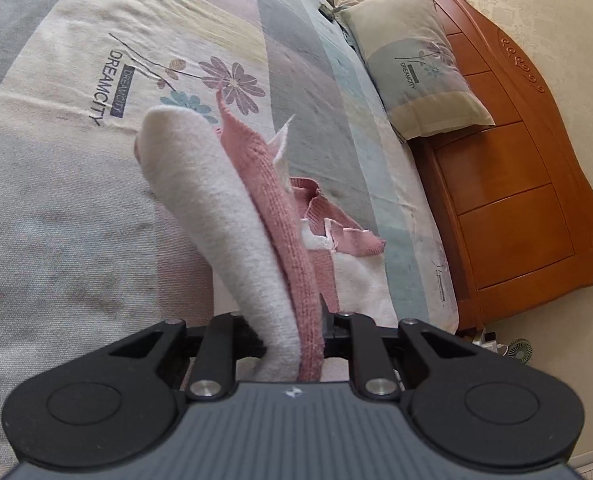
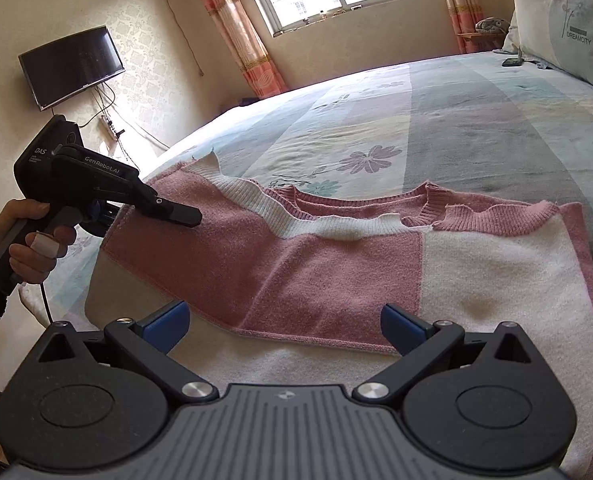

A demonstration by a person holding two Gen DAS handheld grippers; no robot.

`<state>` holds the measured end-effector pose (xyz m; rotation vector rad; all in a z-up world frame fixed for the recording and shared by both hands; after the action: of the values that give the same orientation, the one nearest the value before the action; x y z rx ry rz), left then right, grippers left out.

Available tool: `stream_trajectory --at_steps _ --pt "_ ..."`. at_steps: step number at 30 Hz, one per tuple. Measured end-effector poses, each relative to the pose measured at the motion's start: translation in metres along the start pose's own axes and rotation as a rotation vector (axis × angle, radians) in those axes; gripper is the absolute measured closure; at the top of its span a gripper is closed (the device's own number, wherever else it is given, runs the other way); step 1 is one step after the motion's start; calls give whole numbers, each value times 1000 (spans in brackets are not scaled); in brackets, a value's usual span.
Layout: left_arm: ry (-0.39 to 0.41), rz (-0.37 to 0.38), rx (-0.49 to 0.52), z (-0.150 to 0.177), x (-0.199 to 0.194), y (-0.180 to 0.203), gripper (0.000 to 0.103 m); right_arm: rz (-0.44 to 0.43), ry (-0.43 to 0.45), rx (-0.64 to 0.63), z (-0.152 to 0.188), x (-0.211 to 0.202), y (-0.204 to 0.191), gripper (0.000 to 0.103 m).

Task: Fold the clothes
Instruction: 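Lift the gripped edge with the left gripper and fold it over the sweater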

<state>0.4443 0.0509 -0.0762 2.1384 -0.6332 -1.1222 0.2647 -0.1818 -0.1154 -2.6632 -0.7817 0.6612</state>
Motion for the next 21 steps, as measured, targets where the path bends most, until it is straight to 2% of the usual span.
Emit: stream_trajectory --at_steps 10,21 --pt "-35 54 -15 13 37 58 85 70 20 62 12 -34 37 0" --pt "-47 -2 -31 20 94 108 85 106 96 94 7 -79 55 0"
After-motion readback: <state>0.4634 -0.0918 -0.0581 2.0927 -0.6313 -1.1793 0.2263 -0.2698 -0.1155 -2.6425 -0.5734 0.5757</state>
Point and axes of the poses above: each gripper's, at about its wrist camera, not at the fingertips, and x roughly the way its jaws point, y to its right, z to its underside, the point moved 6 cm from there along x, roughly the way its jaws point, and after that the axes turned 12 degrees about y, right-handed, at the moved point
